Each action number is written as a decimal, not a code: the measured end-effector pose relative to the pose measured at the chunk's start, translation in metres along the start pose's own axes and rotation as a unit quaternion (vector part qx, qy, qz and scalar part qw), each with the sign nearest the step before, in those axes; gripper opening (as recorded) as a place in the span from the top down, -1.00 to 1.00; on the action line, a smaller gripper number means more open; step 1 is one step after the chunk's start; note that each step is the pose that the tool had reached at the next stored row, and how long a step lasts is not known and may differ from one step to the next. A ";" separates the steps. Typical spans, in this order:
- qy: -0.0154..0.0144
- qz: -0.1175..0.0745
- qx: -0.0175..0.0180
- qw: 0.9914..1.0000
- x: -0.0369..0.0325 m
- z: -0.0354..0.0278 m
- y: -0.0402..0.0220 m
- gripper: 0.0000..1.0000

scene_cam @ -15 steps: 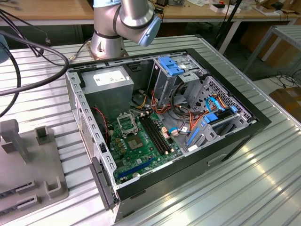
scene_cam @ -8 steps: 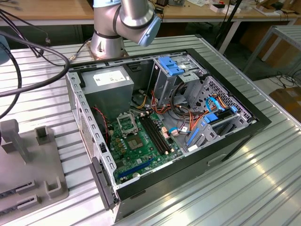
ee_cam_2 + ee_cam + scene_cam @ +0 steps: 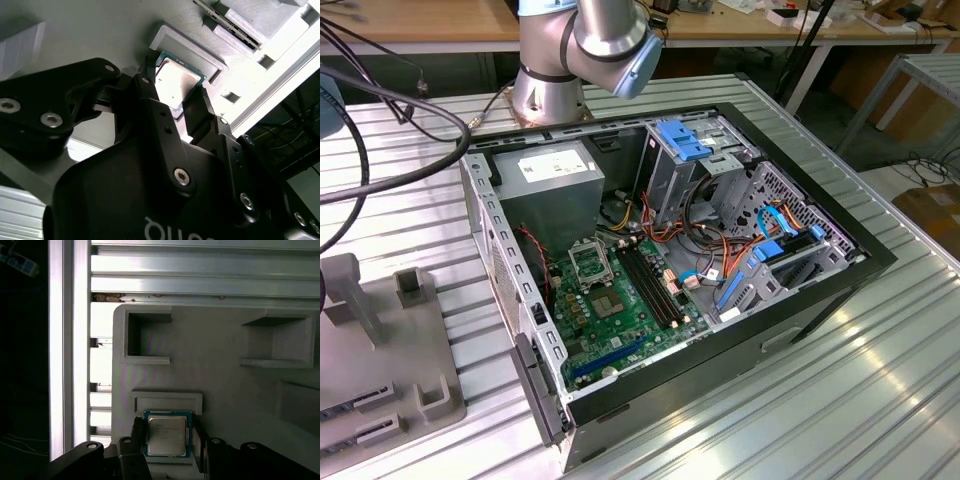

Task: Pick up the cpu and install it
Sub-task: 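Pick up the cpu and move it towards the insertion slot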

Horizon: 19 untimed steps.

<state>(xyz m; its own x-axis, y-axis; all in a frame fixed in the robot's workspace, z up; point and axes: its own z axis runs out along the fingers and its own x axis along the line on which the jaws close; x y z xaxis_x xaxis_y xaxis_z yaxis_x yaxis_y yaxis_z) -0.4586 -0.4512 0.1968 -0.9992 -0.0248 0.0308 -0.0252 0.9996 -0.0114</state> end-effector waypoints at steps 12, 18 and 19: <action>0.000 0.000 0.000 1.000 -0.0001 0.0012 0.0001 -0.22; 0.000 0.000 0.000 1.000 0.0010 0.0012 0.0011 -0.22; 0.000 0.000 0.001 1.000 0.0011 0.0013 0.0012 -0.22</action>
<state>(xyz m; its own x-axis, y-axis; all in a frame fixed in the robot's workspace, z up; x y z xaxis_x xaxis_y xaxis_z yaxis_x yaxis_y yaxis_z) -0.4598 -0.4501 0.1955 -0.9992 -0.0247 0.0305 -0.0251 0.9996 -0.0125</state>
